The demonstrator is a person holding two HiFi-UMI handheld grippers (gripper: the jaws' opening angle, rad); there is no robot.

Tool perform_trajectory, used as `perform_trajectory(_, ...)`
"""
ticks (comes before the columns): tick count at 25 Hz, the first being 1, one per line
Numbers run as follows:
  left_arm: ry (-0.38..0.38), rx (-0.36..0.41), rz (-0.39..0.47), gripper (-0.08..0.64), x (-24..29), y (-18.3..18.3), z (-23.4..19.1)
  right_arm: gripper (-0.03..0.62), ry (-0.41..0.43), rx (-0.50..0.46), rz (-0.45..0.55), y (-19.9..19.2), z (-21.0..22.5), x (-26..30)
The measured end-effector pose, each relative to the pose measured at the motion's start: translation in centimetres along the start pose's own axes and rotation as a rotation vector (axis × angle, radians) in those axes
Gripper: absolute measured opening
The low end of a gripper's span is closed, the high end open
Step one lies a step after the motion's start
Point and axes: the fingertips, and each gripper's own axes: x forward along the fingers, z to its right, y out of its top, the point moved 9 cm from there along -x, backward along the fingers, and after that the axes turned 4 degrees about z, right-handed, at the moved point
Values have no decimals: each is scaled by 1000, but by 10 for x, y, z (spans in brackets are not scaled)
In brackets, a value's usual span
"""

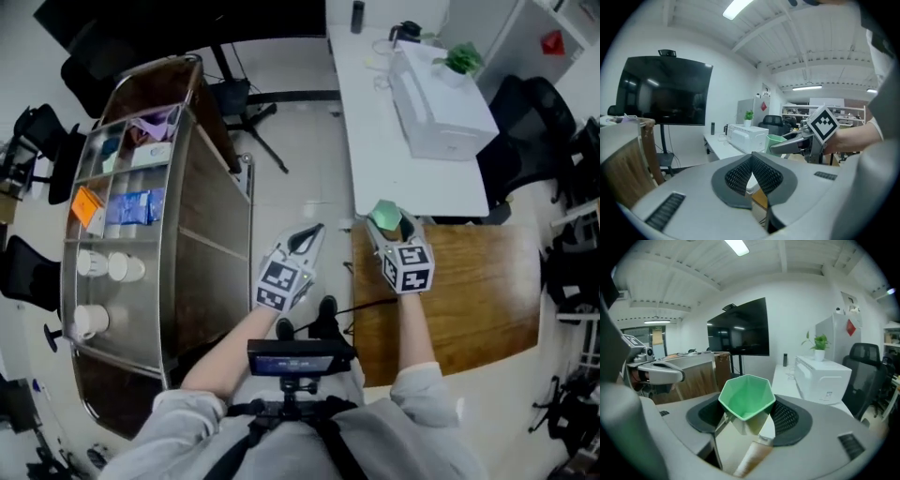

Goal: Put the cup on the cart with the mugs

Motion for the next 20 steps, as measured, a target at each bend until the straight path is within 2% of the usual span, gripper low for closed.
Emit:
perform_trajectory(4,102,-10,25,4,-44,14,-26,304,130,-58,45,34,-46,27)
perform_trajectory(12,410,-74,87,3,-165,33,-86,304,481,-179,95,99,-180,93)
perform_trajectory(20,628,-58,131,3,-268,47,-117,304,833,-278,128,152,-324,111)
